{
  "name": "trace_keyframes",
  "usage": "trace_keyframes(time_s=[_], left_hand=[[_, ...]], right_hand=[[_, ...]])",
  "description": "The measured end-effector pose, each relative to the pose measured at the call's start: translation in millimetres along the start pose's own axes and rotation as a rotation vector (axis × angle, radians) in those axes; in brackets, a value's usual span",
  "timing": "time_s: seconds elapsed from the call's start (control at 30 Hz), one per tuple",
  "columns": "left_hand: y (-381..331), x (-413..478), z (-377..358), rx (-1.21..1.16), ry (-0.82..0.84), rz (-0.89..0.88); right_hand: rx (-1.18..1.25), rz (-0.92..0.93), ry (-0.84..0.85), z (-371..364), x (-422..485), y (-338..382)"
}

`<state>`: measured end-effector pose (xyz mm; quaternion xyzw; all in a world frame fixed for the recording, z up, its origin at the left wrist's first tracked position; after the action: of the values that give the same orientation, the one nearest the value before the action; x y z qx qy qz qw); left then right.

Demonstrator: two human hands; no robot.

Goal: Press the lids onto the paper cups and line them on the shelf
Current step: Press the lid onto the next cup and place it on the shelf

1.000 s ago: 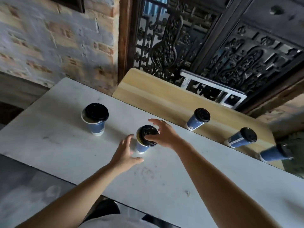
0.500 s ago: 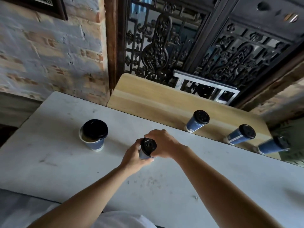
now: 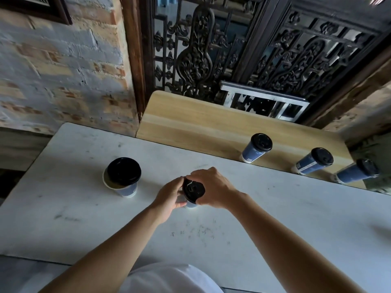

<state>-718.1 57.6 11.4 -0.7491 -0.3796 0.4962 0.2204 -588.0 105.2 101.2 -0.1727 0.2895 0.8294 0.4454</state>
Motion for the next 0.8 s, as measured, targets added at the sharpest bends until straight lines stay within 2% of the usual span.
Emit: trace_keyframes(time_s=[0.07, 0.17, 0.23, 0.3, 0.37, 0.4, 0.47, 0.53, 0.67, 0.8], left_hand=[[-0.3, 2.3, -7.0, 0.12, -0.042, -0.033], [-0.4, 2.3, -7.5, 0.178, -0.093, -0.14], [-0.7, 2.8, -6.1, 0.253, -0.112, -0.209], [-0.7, 4.4, -5.0, 0.34, -0.142, -0.233], [-0.1, 5.8, -5.3, 0.347, -0.163, -0.224], [-0.1, 6.1, -5.5, 0.352, -0.173, -0.226], [-1.3, 5.5, -6.5, 0.369, -0.183, -0.24], [-2.4, 5.6, -8.1, 0.364, -0.18, -0.244], [-5.4, 5.4, -9.6, 0.395, -0.17, -0.235], [-8.2, 6.8, -10.2, 0.405, -0.137, -0.242]], right_hand=[[0.086, 0.021, -0.049, -4.5, -1.5, -4.5], [0.301, -0.029, -0.13, -7.9, -5.7, -19.0], [0.651, -0.118, -0.28, -12.8, -12.7, -32.1], [1.119, -0.229, -0.438, -26.1, -18.3, -42.6], [1.508, -0.304, -0.419, -47.4, -19.4, -41.7], [1.613, -0.313, -0.371, -57.1, -19.7, -38.6], [1.712, -0.292, -0.321, -68.7, -21.6, -33.9], [1.732, -0.274, -0.339, -72.0, -21.0, -33.6], [1.599, -0.304, -0.369, -70.1, -13.1, -32.7], [1.58, -0.279, -0.361, -69.6, -9.4, -33.4]])
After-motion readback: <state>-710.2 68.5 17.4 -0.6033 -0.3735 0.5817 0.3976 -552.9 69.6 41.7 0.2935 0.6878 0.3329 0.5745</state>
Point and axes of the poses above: each hand's wrist, its own x-axis towards the middle knuckle, its own z-axis out of the back of the hand, y = z × x, the point moved 4 cm from there along x, towards the middle knuckle, and after that the axes turned 12 degrees about y, right-handed, at the moved point
